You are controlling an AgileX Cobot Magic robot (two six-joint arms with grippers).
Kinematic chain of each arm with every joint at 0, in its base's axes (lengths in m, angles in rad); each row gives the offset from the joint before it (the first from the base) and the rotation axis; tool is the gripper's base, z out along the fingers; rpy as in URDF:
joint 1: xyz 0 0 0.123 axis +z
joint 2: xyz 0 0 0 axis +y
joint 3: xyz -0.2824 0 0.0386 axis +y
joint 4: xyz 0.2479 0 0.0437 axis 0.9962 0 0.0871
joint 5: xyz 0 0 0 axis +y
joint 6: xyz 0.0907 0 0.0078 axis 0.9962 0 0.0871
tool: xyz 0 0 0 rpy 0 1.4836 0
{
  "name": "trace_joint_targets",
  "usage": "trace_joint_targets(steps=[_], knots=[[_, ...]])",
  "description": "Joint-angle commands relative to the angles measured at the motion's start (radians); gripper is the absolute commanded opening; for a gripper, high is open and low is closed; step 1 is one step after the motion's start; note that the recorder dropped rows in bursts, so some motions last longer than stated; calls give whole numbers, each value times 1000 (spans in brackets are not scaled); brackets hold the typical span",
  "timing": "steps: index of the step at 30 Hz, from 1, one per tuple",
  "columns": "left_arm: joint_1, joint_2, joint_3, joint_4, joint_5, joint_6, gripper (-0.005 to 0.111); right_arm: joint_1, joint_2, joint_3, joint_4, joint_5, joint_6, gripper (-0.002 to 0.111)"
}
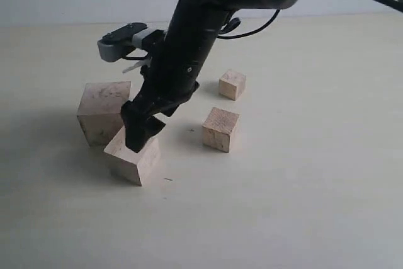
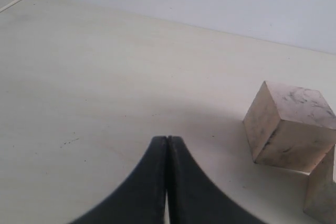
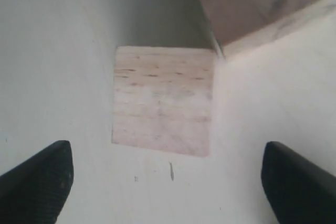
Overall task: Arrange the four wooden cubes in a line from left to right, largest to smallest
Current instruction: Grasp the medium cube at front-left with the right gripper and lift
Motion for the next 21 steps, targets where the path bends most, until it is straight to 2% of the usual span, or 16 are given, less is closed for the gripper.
trace_joint_targets(steps=[1,8,15,21], knots=[[-5,-6,-1,-7,-13,5,0,53,-2,3,-48,-58,-25,91],[-5,-6,-1,-7,-13,5,0,90,43,4,-62,-99,-18,91],[-5,-6,-1,-7,-13,5,0,92,74,4,-173,-145,61,91],[-5,-6,-1,-7,-13,5,0,92,95,4,-85,-154,61,91]])
